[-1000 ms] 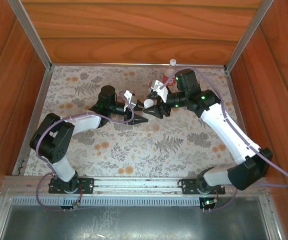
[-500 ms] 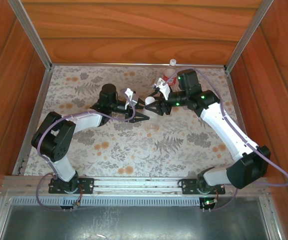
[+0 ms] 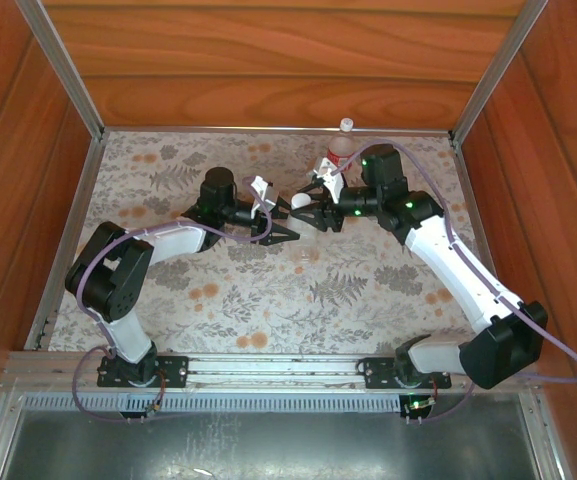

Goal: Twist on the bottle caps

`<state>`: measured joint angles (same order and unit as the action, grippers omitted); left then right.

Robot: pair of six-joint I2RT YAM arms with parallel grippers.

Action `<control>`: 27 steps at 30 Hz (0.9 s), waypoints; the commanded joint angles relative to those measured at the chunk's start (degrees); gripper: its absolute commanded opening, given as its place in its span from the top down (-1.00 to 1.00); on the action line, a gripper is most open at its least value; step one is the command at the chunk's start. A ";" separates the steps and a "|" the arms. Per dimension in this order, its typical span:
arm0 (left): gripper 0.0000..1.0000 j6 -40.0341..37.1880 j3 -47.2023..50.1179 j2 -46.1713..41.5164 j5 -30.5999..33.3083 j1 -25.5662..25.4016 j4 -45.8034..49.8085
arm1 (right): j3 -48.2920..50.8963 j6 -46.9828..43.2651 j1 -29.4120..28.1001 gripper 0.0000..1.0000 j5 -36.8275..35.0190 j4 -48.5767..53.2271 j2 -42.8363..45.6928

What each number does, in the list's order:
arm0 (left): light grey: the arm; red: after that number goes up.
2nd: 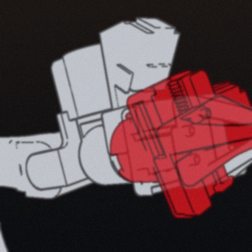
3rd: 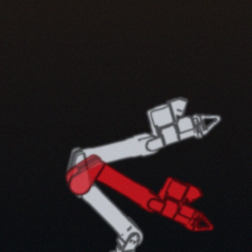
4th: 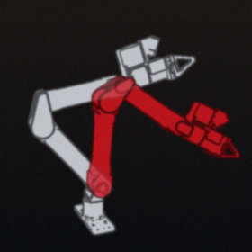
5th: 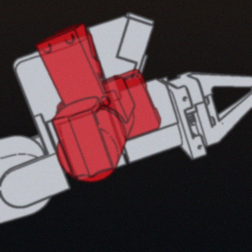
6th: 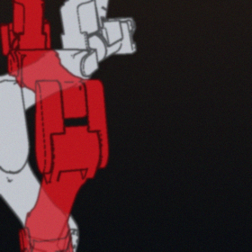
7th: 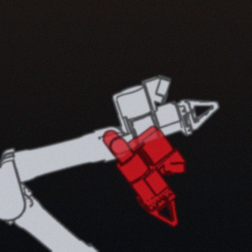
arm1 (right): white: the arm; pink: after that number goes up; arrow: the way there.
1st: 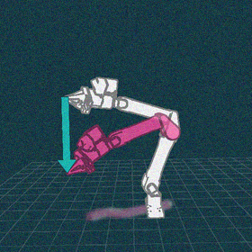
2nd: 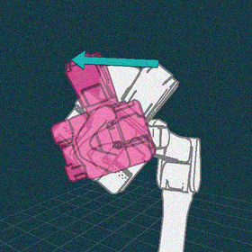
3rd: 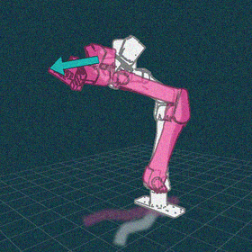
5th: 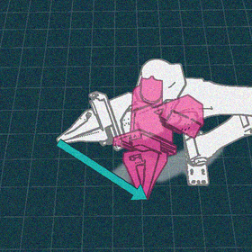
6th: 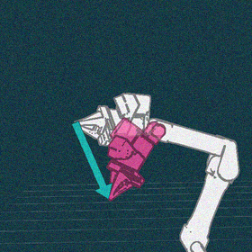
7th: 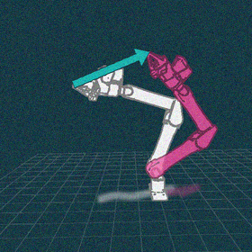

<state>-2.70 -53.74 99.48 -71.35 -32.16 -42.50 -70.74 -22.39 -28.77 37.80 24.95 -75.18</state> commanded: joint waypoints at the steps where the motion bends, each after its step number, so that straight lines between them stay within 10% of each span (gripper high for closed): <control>1: -0.12 0.08 -0.49 0.85 -1.47 -0.24 -1.53 | 0.08 0.81 0.47 0.04 1.05 -1.18 0.22; 6: -0.11 -0.77 0.14 0.88 0.15 -0.14 -1.40 | -0.06 2.71 0.47 0.41 1.02 -1.97 -0.45; 12: -0.10 -5.62 1.98 0.17 17.29 0.19 -1.35 | 0.95 14.56 0.31 0.99 -9.04 -7.58 -1.61; 24: -0.11 -13.27 2.12 0.86 56.25 -1.94 -1.29 | 6.32 26.11 -12.61 0.95 -55.80 -21.76 -4.45; 27: -0.11 -13.64 3.31 -0.46 53.26 -1.47 -1.27 | 6.33 25.38 -11.00 0.22 -49.11 -22.69 -2.80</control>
<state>-14.74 -51.53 100.27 -27.53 -34.41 -42.78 -64.58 -1.48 -40.05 -8.69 5.08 -79.77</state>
